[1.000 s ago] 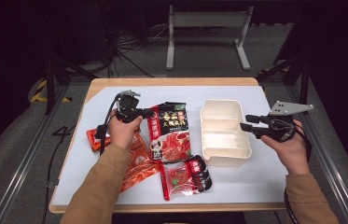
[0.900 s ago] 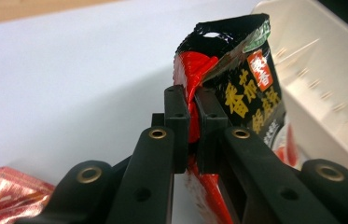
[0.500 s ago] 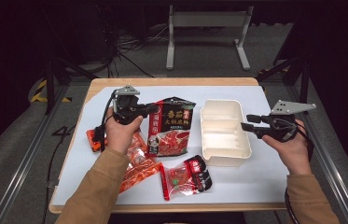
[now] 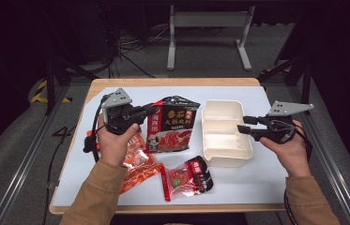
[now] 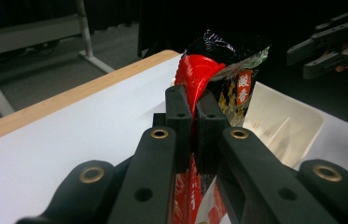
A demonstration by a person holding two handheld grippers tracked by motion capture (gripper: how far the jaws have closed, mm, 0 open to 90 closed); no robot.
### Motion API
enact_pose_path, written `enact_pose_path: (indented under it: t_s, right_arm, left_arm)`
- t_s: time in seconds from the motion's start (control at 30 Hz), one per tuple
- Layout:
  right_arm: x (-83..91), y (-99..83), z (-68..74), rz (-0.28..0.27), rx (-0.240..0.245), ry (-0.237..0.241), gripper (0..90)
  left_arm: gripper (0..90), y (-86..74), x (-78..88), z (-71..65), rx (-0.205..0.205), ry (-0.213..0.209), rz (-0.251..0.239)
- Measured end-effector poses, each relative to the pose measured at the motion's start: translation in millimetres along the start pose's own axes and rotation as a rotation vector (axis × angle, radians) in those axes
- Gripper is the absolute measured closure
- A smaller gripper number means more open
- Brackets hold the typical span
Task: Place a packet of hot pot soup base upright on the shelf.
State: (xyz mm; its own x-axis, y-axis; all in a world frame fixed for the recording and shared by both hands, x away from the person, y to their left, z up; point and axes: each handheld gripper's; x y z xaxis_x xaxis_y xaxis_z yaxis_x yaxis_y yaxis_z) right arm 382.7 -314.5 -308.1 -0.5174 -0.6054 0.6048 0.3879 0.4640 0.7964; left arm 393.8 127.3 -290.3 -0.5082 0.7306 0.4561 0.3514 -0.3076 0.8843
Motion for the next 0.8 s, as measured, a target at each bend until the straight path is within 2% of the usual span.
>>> enact_pose_path:
  t_s: [0.17, 0.23, 0.3, 0.43, 0.6, 0.8]
  right_arm:
    - [1.5, 11.9, 9.6, -0.012, 0.027, 0.022, 55.0]
    - [4.1, 18.9, 14.5, -0.024, 0.037, 0.052, 54.6]
    - [5.0, 23.1, 17.3, -0.027, 0.041, 0.064, 53.7]
    - [2.8, 34.1, 25.6, -0.031, 0.044, 0.107, 51.4]
    - [-3.1, 48.8, 37.5, -0.028, 0.077, 0.147, 49.7]
    - [-16.0, 62.2, 47.6, -0.027, 0.098, 0.168, 48.6]
  left_arm:
    - [87.0, 2.0, 7.7, -9.8, -0.012, -0.019, -0.001]
    - [87.0, 2.2, 10.4, -12.3, -0.019, -0.025, -0.005]
    - [87.0, 2.2, 12.0, -14.9, -0.017, -0.026, -0.007]
    - [87.0, 3.3, 16.3, -24.1, -0.045, -0.01, 0.01]
    - [87.0, 3.5, 16.3, -25.5, -0.046, -0.012, 0.009]
    - [87.0, 2.3, 14.0, -26.2, -0.033, -0.027, 0.011]
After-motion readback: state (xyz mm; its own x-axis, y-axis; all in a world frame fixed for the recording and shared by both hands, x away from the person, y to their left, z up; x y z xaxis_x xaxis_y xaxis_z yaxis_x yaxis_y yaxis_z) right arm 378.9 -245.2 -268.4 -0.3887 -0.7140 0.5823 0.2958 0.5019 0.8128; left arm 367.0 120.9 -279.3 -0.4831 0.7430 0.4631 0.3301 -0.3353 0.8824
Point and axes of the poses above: each handheld gripper's, and its own axes: x roughly backward along the jaws, y roughly out of its top, z roughly to its left, and after that the axes turned 7 degrees about z, right-handed
